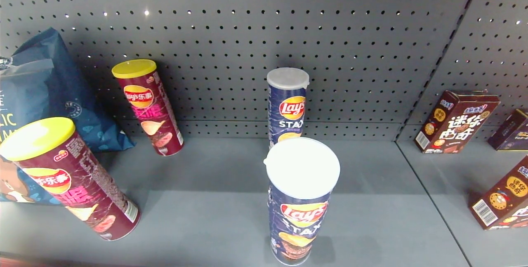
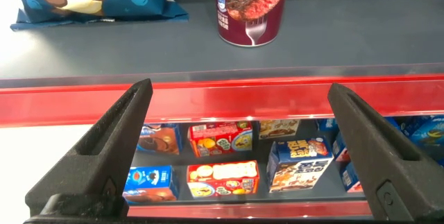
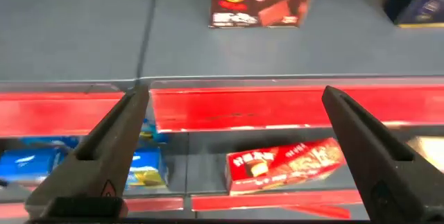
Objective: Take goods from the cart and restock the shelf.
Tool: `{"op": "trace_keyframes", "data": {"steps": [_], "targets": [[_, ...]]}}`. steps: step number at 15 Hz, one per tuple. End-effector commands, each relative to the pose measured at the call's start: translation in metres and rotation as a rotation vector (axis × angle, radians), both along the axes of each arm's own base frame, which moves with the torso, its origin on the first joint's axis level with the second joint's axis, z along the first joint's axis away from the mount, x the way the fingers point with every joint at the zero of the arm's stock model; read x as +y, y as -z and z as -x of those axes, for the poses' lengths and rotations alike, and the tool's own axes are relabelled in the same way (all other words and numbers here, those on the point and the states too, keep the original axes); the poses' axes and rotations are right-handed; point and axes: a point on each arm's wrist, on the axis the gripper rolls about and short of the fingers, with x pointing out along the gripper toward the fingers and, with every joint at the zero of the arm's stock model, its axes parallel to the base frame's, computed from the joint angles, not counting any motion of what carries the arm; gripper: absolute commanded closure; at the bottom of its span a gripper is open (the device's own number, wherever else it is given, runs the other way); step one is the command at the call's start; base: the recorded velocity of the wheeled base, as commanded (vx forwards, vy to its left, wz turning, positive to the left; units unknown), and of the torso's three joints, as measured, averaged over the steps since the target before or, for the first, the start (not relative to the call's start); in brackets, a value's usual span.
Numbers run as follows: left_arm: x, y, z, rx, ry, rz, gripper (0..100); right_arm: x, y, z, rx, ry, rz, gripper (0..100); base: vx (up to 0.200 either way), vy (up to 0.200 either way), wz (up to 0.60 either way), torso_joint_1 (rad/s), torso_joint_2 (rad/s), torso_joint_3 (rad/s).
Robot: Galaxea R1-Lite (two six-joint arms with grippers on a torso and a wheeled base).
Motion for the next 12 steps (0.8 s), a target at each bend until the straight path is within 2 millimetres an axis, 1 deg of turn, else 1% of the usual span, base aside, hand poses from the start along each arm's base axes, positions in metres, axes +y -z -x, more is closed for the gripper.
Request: {"op": "trace_keyframes", "data": {"steps": [1,6,9,12], "targets": [[-0.0001,0.0,-0.0001,0.002,0.002,-0.002,0,0.0,0.0006,0.0013,-0.02,0.0,-0.019,0,0.0,0.0,0.0,0.0,0.0,0.0],[0.0004,0.0,0.0,0.0,-0.016,0.002,0,-0.0011,0.0001,0.0014,-0.03,0.053,-0.059,0,0.0,0.0,0.0,0.0,0.0,0.0],[0.0005,0.0,-0.0001,0.002,-0.021,-0.005,0,-0.0007,0.0005,0.0014,-0.023,0.032,-0.027,0,0.0,0.0,0.0,0.0,0.0,0.0],[0.0014,0.0,0.0,0.0,-0.061,-0.001,0,-0.0009,0.0009,0.0028,-0.039,0.011,-0.021,0,0.0,0.0,0.0,0.0,0.0,0.0]]}}
